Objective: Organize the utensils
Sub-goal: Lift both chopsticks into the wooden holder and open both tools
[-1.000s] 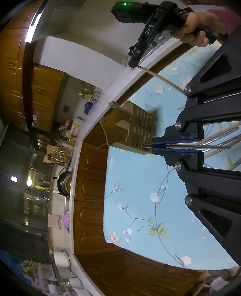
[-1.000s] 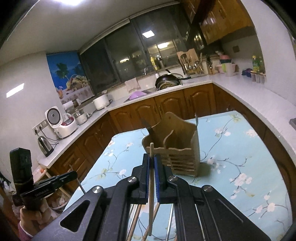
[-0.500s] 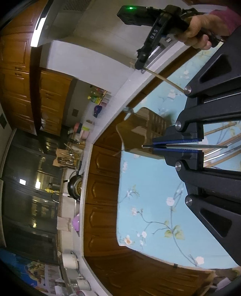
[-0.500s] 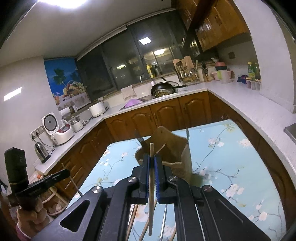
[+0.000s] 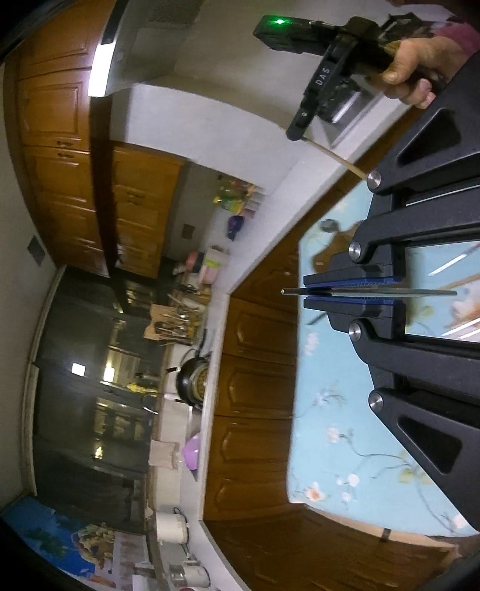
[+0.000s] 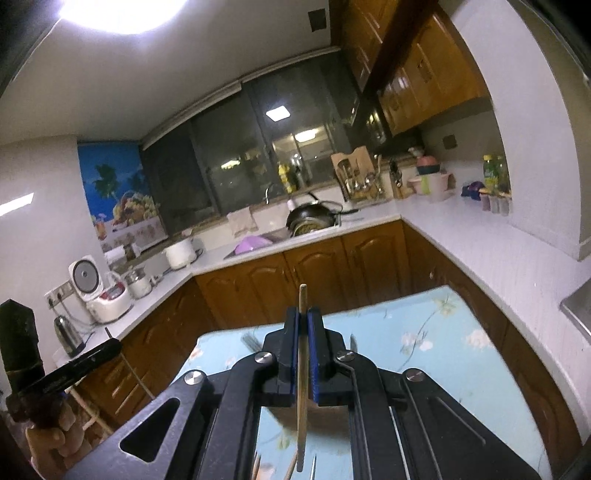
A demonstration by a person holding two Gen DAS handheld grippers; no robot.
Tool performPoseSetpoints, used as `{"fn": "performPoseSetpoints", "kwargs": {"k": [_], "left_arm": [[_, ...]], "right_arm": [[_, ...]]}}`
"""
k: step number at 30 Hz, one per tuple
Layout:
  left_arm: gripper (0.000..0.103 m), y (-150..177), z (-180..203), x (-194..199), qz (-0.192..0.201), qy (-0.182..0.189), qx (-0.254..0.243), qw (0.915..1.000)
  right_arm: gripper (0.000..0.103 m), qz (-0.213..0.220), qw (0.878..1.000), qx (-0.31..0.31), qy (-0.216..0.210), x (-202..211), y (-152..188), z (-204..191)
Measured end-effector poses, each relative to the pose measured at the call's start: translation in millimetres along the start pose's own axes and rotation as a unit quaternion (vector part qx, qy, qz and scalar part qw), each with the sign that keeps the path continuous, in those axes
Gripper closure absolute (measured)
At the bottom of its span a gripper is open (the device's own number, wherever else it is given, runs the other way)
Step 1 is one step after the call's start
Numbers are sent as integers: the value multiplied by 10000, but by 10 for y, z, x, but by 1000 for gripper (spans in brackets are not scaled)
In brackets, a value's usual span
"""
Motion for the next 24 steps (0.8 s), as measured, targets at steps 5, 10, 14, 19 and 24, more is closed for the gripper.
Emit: {"fn": "performPoseSetpoints", "kwargs": {"k": [5, 10, 14, 19, 24], "left_arm": [[101, -250, -6, -277, 257, 36, -58, 9996], [101, -353, -48, -674, 414, 0, -67, 9991], [101, -302, -140, -1066, 507, -28, 115, 9986], [101, -100, -207, -1501, 505, -209, 278, 9981], [101, 68, -197, -1847, 445, -248, 363, 9980]], "right_arm": [[98, 326, 9993, -112, 131, -54, -333, 120], [98, 536, 9980, -162, 306, -174, -504, 224], [98, 496, 9980, -134, 379, -371, -427, 300], [98, 347, 9984, -84, 449, -615, -210, 370], [98, 63, 9990, -159, 418, -844, 50, 439]]}}
Point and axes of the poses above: each gripper's, at about its wrist camera, not at the fingertips, and x roughly against the way its jaws point, z to its right, y to its underside, the point moved 6 cm from there along -x, roughly the way its jaws point, and after that the axes turned 15 degrees about -z, right-handed, at the moved point
